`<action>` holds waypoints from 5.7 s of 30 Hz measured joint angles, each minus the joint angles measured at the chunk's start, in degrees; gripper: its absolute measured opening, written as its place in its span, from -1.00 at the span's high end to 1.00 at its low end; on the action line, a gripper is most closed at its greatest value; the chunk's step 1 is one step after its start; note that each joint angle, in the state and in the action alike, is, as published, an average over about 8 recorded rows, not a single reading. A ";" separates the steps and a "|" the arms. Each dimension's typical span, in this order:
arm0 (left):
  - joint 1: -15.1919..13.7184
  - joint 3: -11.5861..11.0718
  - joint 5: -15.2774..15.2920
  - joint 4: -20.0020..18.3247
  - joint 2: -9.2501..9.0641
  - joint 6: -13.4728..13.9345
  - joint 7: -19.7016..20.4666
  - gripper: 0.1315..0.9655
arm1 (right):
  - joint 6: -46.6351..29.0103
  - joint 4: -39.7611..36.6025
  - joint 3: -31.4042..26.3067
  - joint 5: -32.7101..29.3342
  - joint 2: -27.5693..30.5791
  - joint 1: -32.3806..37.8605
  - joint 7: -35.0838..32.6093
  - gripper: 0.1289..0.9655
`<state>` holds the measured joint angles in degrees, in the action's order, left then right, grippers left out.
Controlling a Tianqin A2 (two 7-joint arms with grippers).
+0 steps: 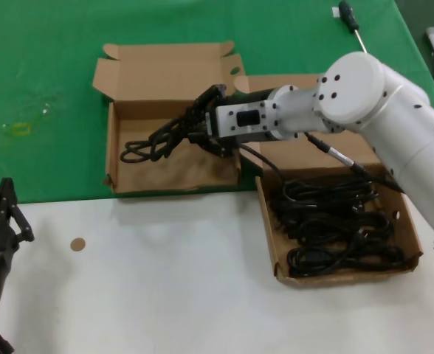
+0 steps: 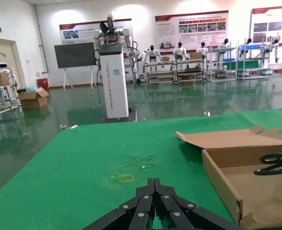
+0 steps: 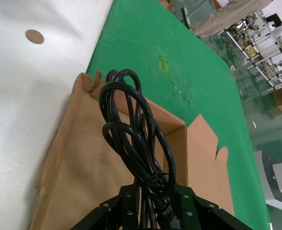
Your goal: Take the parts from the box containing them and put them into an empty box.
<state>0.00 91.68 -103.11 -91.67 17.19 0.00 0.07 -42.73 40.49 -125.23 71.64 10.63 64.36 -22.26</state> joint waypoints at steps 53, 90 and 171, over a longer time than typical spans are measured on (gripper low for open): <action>0.00 0.00 0.01 0.00 0.00 0.00 -0.05 0.88 | 4.38 7.86 2.60 2.76 0.91 -4.88 -1.08 -0.81; 0.00 0.00 -0.01 0.00 0.00 0.00 -0.05 -0.53 | 23.94 29.96 18.39 17.42 3.79 -35.21 10.81 -1.00; 0.00 0.00 -0.02 0.00 0.00 0.00 -0.07 -1.00 | 41.37 49.65 32.47 30.48 6.36 -62.25 21.44 -1.00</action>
<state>0.00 91.67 -103.13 -91.67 17.19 0.00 0.00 -1.36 90.14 -92.77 102.12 16.99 2.11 -0.82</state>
